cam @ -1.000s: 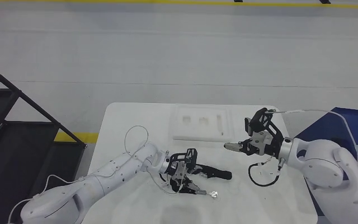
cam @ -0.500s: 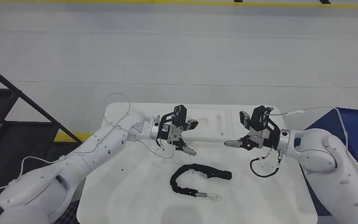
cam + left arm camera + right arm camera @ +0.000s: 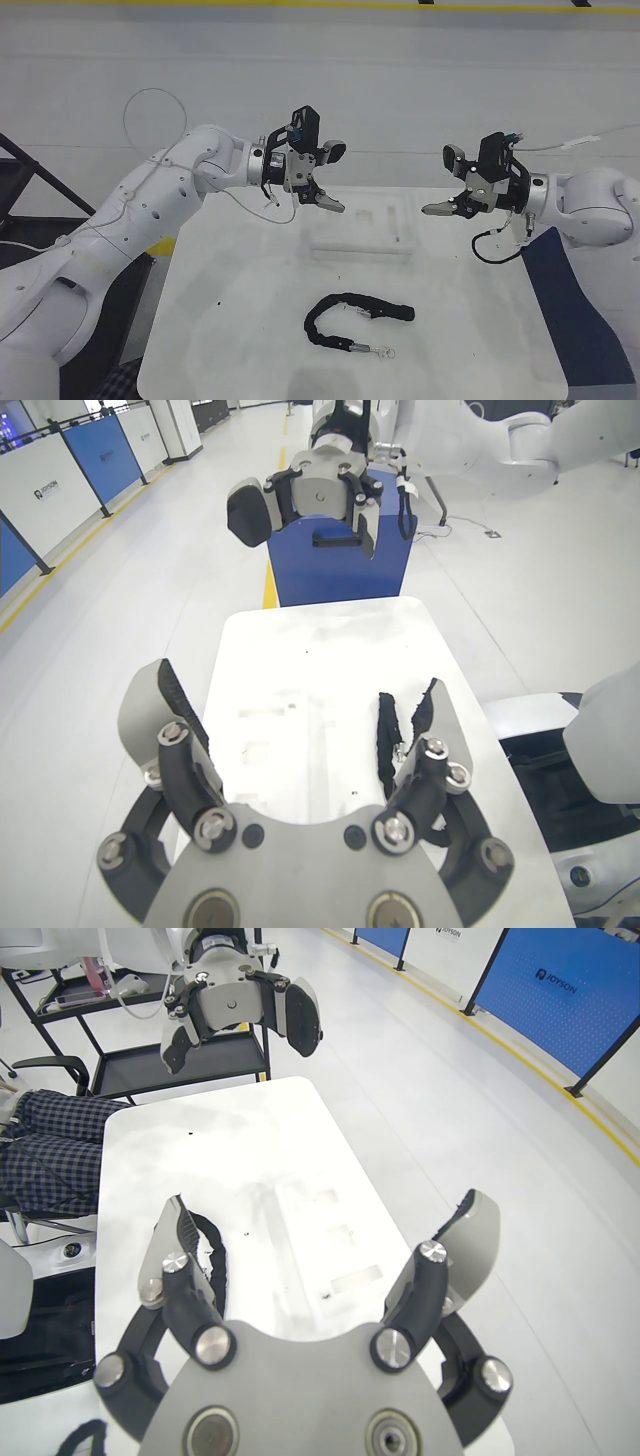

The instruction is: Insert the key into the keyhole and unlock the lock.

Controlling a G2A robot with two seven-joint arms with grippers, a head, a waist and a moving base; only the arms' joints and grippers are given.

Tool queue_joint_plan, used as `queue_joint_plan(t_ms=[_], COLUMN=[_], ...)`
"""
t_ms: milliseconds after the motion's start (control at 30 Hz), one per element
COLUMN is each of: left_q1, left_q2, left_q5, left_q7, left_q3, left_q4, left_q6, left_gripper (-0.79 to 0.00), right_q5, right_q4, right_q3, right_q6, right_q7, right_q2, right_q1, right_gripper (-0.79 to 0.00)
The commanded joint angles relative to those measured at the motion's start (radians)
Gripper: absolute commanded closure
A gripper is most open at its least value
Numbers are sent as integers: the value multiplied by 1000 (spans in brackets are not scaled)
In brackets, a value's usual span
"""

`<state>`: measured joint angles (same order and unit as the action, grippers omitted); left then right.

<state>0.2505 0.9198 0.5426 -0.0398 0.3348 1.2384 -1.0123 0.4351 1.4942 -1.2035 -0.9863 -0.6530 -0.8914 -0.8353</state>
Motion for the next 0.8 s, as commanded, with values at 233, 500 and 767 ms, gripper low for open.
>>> queue_joint_plan(t_ms=[233,500,767], left_q1=[-32,-32,-32], left_q2=[11,11,11], left_q5=[-53,-52,-52], left_q7=[-14,-14,-14], left_q3=[-17,-17,-17], left_q4=[-26,-26,-26], left_q6=[0,0,0], left_gripper=[-785,-785,-785], right_q5=[-5,-5,-5], right_q4=[-65,-64,-64], right_q3=[29,29,29], right_q6=[-27,-26,-26], right_q7=[-7,-6,-6], right_q2=[-6,-6,-6], right_q1=[81,80,80], right_gripper=[-784,-784,-784])
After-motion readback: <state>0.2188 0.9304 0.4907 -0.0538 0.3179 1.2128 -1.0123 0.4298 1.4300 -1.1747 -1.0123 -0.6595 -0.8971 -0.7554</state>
